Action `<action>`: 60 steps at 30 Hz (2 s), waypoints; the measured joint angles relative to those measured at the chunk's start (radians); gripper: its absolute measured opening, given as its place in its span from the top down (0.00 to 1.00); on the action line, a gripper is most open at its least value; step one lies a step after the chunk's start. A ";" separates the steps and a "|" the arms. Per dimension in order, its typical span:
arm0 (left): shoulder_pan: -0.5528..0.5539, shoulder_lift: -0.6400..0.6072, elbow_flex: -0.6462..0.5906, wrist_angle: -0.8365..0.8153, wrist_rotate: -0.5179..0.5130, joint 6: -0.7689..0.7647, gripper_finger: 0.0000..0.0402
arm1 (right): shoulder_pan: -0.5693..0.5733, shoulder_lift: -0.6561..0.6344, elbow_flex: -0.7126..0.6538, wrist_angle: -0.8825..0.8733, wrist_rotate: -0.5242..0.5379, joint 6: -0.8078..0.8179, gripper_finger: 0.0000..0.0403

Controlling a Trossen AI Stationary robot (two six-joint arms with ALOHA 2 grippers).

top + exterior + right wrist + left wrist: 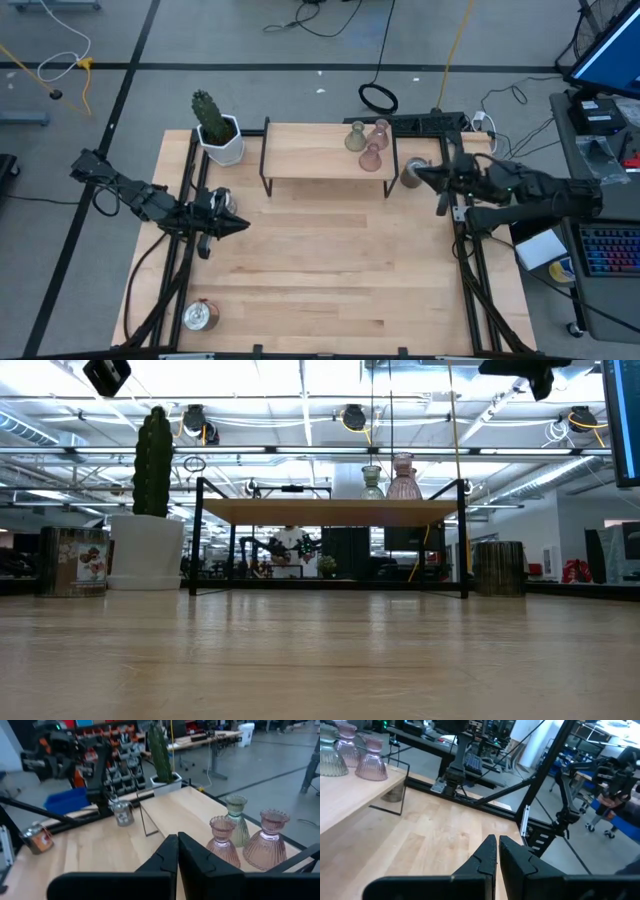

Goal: Pick & Place candle stick holders
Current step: Put the orange scented candle on the shelf

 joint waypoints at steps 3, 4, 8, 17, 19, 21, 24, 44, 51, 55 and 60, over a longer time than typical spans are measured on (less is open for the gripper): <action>0.000 0.000 0.000 0.000 0.000 -0.025 0.95 | 0.004 -0.043 -0.018 0.000 0.000 0.016 0.99; 0.000 0.000 0.000 0.000 0.000 -0.036 0.95 | 0.004 -0.055 -0.025 0.001 0.000 0.023 0.99; 0.000 0.000 0.000 -0.001 -0.001 -0.082 0.95 | 0.004 -0.095 -0.051 0.003 0.000 0.026 0.99; 0.000 0.016 0.000 0.032 -0.057 -0.111 0.95 | 0.004 -0.131 -0.089 0.021 -0.002 0.021 0.99; 0.000 0.035 0.000 0.073 -0.064 -0.090 0.95 | 0.004 -0.136 -0.095 0.021 -0.003 0.022 0.99; 0.000 0.060 0.000 0.106 -0.071 -0.082 0.95 | 0.004 -0.142 -0.099 0.020 -0.003 0.022 0.99; 0.000 0.099 0.000 0.112 -0.071 -0.111 0.95 | 0.004 -0.155 -0.109 0.037 -0.003 0.014 0.99; -0.002 0.453 0.360 -0.396 0.251 -0.634 0.95 | 0.004 -0.248 -0.181 0.071 -0.001 0.010 0.99; -0.060 0.576 0.433 -0.540 0.486 -0.939 0.95 | 0.004 -0.248 -0.191 0.079 -0.002 0.010 0.99; -0.128 0.600 0.433 -0.583 0.530 -1.106 0.95 | 0.004 -0.248 -0.191 0.080 -0.002 0.010 0.99; -0.227 0.603 0.433 -0.617 0.530 -1.336 0.95 | 0.004 -0.248 -0.191 0.086 -0.003 0.010 0.99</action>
